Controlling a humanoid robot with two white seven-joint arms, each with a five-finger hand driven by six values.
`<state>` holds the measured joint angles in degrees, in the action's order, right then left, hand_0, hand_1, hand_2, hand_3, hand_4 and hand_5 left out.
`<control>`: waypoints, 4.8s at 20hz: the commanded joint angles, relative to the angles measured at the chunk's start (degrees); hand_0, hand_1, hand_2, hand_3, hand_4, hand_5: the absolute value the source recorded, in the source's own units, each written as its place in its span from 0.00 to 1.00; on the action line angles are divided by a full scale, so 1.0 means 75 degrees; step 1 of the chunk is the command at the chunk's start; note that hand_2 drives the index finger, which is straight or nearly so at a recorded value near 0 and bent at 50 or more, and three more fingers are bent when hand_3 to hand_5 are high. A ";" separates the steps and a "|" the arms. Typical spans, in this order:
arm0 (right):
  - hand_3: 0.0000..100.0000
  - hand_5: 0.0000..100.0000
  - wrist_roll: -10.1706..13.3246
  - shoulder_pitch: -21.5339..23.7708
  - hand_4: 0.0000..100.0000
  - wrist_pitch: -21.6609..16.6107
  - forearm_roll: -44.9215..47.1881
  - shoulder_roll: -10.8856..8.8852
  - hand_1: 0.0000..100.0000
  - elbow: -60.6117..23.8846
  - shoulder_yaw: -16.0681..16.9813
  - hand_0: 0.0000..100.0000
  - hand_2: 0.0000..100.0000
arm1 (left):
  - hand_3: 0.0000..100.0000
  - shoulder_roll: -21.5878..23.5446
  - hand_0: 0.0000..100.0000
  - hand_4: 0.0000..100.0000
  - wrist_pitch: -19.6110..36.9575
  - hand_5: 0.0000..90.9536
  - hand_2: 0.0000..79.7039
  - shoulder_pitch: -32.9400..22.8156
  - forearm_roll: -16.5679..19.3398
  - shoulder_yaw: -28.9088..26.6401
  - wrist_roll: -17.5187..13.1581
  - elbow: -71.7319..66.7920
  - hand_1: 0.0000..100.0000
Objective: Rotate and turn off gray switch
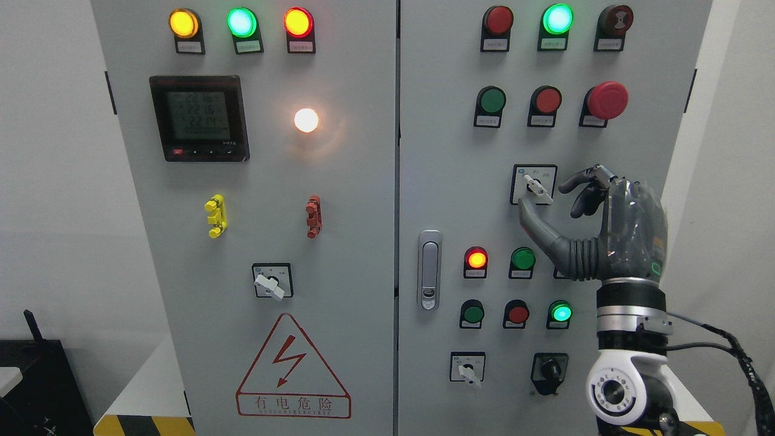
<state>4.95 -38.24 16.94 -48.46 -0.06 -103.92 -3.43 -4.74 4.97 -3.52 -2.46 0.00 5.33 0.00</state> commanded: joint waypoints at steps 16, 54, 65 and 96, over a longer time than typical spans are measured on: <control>0.90 1.00 0.0067 -0.0187 0.87 -0.0009 -0.0008 -0.0132 0.40 0.0239 -0.0176 0.09 0.61 | 0.00 0.0000 0.12 0.00 0.0006 0.00 0.00 0.0000 0.0000 0.0012 -0.0008 -0.0106 0.39; 0.93 1.00 0.0043 -0.0421 0.87 0.0413 -0.0219 -0.0132 0.46 0.0239 -0.0387 0.12 0.65 | 0.00 0.0000 0.12 0.00 0.0006 0.00 0.00 0.0000 0.0000 0.0012 0.0004 -0.0106 0.39; 0.93 1.00 0.0043 -0.0375 0.87 0.0413 -0.0254 -0.0132 0.46 0.0251 -0.0387 0.13 0.65 | 0.00 0.0000 0.12 0.00 0.0006 0.00 0.00 0.0000 0.0000 0.0012 -0.0008 -0.0106 0.39; 0.96 1.00 0.0043 -0.0398 0.89 0.0554 -0.0394 -0.0132 0.49 0.0263 -0.0398 0.21 0.68 | 0.00 0.0000 0.12 0.00 0.0006 0.00 0.00 0.0000 0.0000 0.0012 0.0004 -0.0106 0.39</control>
<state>5.31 -41.21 21.02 -50.98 0.00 -102.02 -6.29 -4.75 4.97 -3.52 -2.46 0.00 5.50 0.00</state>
